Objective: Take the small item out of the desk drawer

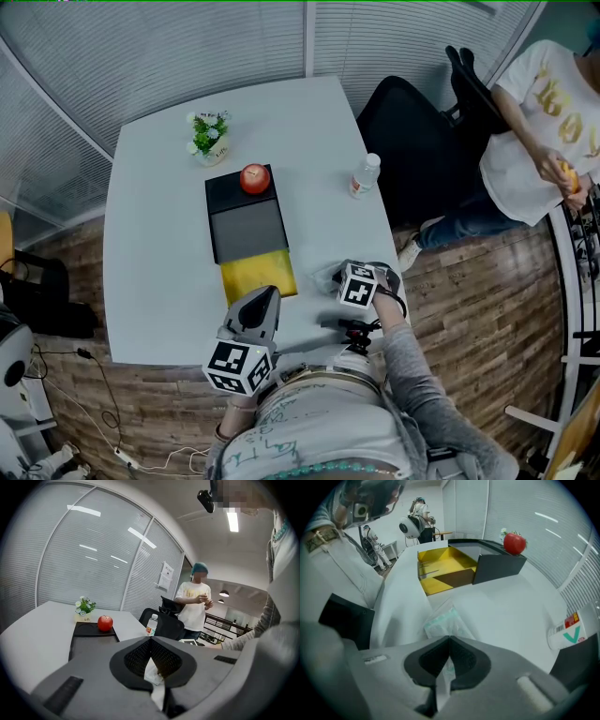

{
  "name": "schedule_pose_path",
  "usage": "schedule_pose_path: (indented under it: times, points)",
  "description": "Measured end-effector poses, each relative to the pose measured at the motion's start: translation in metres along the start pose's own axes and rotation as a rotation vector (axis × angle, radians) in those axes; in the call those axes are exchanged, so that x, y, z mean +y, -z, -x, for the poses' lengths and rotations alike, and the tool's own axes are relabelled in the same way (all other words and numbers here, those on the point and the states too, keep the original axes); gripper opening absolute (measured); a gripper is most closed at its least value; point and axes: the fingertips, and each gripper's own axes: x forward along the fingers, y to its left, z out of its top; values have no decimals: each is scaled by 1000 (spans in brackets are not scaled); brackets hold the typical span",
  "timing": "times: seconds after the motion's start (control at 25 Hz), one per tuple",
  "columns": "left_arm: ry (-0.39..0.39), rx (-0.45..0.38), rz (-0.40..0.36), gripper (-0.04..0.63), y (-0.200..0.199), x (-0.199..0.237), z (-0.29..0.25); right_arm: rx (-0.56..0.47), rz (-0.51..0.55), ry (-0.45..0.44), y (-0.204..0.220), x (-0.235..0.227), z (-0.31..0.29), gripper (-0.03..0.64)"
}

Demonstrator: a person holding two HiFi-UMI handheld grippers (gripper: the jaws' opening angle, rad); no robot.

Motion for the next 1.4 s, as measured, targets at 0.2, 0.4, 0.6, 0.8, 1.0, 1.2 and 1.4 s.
schedule_pose_path:
  times: [0.2,0.4,0.6,0.8,1.0,1.2,1.4]
  points:
    - [10,3,-1,-3,0,-2,-1,6,5,-4,-2,0,-1,3]
    - [19,1,-1,-3,0,-6,-1,4,-14,1,-2,-1,-1,3]
    - [16,-3,1,-3,0,-5,1,1,-28,-16,-2,-1,0,3]
    - [8,-9,5,-3,-1,-3,4,1,-9,-14,-2,-1,2,5]
    - [5,-18,5,-3,-3,-3,8,7,8,-7,-2,0,4,24]
    - [4,-19,12,-3,-2,-1,9,-10,1,19,-8,-6,19,59]
    - [7,-20,14,-3,-2,0,9,-30,-25,32,-6,-13,36,108]
